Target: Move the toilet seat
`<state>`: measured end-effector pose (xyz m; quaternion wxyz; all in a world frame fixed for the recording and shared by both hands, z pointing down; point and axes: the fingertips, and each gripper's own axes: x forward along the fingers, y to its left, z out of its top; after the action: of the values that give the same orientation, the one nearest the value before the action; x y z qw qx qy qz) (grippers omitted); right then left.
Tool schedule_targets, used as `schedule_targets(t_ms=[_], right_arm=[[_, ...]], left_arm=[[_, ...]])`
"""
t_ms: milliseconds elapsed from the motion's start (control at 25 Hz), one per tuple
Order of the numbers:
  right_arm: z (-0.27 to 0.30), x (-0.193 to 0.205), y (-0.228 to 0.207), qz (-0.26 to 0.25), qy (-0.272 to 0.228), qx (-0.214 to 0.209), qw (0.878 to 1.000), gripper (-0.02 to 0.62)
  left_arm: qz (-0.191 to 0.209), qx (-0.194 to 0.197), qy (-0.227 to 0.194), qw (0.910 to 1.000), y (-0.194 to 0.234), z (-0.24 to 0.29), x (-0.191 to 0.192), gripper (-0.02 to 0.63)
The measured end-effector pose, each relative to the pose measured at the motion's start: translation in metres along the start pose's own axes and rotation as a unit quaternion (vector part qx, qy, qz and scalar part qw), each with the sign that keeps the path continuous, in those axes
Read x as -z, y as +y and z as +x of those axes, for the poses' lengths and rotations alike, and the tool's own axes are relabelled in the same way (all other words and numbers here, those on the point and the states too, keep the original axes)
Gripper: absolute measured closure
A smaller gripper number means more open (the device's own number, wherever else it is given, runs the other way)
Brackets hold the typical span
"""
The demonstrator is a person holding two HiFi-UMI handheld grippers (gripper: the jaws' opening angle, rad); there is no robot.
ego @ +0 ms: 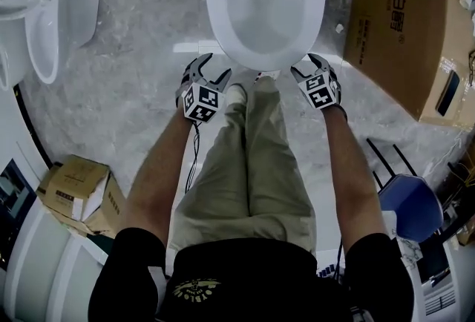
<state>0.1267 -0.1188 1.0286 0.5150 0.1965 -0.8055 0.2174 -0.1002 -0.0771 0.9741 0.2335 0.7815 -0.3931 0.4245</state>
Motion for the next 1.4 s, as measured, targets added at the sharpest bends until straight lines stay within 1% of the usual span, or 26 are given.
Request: schedule_targets(t_ms=[80, 240, 360, 480, 640, 800, 920, 1040, 1160, 1280, 1400], right_arm=[[0.005, -0.005, 0.0, -0.014, 0.0, -0.002, 1.0, 0.32], [-0.003, -0.01, 0.0, 0.002, -0.016, -0.008, 1.0, 0.321], [-0.009, -0.015, 0.001, -0.004, -0.012, -0.015, 1.0, 0.321], [-0.014, -0.017, 0.003, 0.01, -0.008, -0.019, 1.0, 0.321], [-0.027, -0.022, 0.006, 0.027, -0.02, -0.02, 0.999, 0.323], [-0.043, -0.032, 0.009, 0.034, -0.028, -0.028, 0.999, 0.325], [-0.057, -0.039, 0.01, 0.039, -0.034, -0.037, 0.998, 0.327], [-0.071, -0.046, 0.012, 0.043, -0.038, -0.043, 0.997, 0.328], [-0.082, -0.052, 0.012, 0.045, -0.039, -0.043, 0.997, 0.331], [-0.093, -0.056, 0.013, 0.05, -0.04, -0.045, 0.997, 0.333], [-0.103, -0.062, 0.013, 0.053, -0.043, -0.047, 0.997, 0.336]], left_arm=[[0.001, 0.002, 0.002, 1.0, 0.001, 0.002, 0.003, 0.319], [-0.007, 0.002, 0.007, 1.0, -0.001, 0.005, 0.005, 0.318], [-0.008, 0.006, 0.006, 0.9999, -0.004, 0.006, 0.001, 0.318], [-0.016, 0.01, 0.005, 0.9998, -0.008, 0.004, -0.002, 0.318], [-0.02, 0.017, 0.005, 0.9996, -0.016, 0.001, -0.005, 0.319], [-0.021, 0.014, 0.016, 0.9996, -0.017, 0.001, -0.004, 0.319], [-0.028, 0.006, 0.016, 0.9995, -0.015, 0.0, -0.013, 0.319], [-0.034, 0.004, 0.006, 0.9994, -0.014, -0.005, -0.028, 0.319], [-0.049, 0.006, 0.002, 0.9988, -0.012, -0.011, -0.039, 0.319], [-0.066, 0.007, 0.003, 0.9978, -0.013, -0.02, -0.046, 0.319], [-0.069, 0.004, 0.007, 0.9976, -0.01, -0.028, -0.054, 0.319]])
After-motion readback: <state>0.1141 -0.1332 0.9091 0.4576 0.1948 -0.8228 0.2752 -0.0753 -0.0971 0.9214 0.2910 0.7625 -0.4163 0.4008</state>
